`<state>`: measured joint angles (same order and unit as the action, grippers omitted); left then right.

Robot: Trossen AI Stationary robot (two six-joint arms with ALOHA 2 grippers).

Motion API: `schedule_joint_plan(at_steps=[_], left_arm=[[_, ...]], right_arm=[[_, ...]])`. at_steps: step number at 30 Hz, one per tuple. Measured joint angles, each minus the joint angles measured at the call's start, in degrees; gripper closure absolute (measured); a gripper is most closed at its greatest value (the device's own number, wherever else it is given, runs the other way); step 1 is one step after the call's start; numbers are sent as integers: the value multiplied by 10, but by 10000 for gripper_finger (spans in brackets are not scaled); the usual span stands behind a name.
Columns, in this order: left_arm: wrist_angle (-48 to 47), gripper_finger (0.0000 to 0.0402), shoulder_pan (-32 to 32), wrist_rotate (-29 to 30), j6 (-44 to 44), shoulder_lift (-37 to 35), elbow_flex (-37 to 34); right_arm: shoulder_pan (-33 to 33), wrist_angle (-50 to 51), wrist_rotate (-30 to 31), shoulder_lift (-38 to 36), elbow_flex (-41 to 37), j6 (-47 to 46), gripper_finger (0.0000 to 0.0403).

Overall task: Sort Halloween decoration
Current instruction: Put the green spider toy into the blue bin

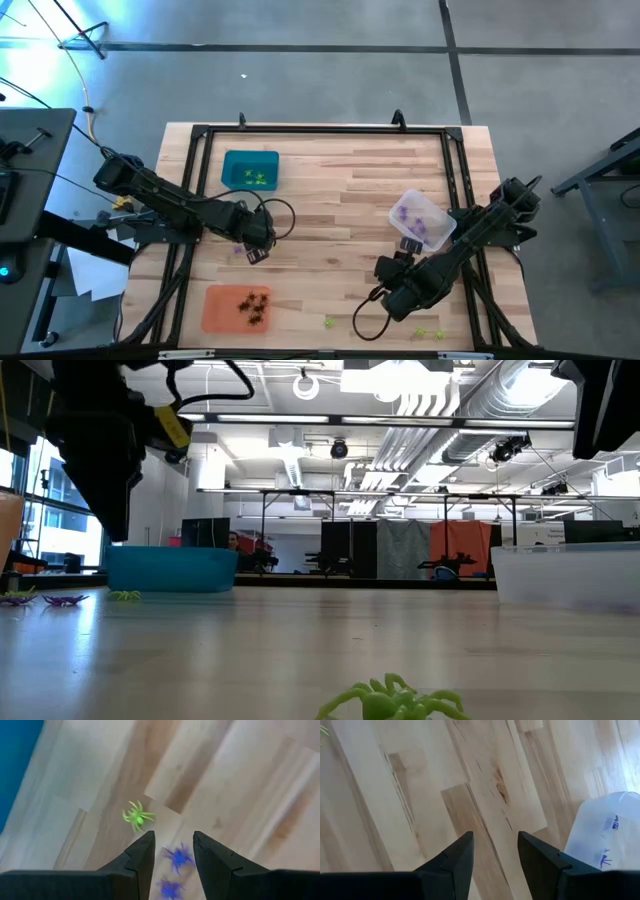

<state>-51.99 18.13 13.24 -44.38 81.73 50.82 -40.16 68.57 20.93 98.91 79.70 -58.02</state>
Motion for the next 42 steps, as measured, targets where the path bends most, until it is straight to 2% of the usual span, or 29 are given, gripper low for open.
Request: schedule_joint_plan(at_steps=[8, 11, 16, 30, 42], left_arm=[[22, 277, -12, 59, -80, 0, -56], [37, 277, -21, 49, -99, 0, -78], [96, 277, -33, 35, -95, 0, -118], [141, 277, -50, 36, -63, 0, -126], [178, 277, -96, -2, -14, 76, -121]], right_arm=[[0, -28, 0, 0, 0, 0, 254], [0, -38, 0, 0, 0, 0, 254], [0, -49, 0, 0, 0, 0, 254], [0, -69, 0, 0, 0, 0, 254], [0, -74, 0, 0, 0, 0, 254]])
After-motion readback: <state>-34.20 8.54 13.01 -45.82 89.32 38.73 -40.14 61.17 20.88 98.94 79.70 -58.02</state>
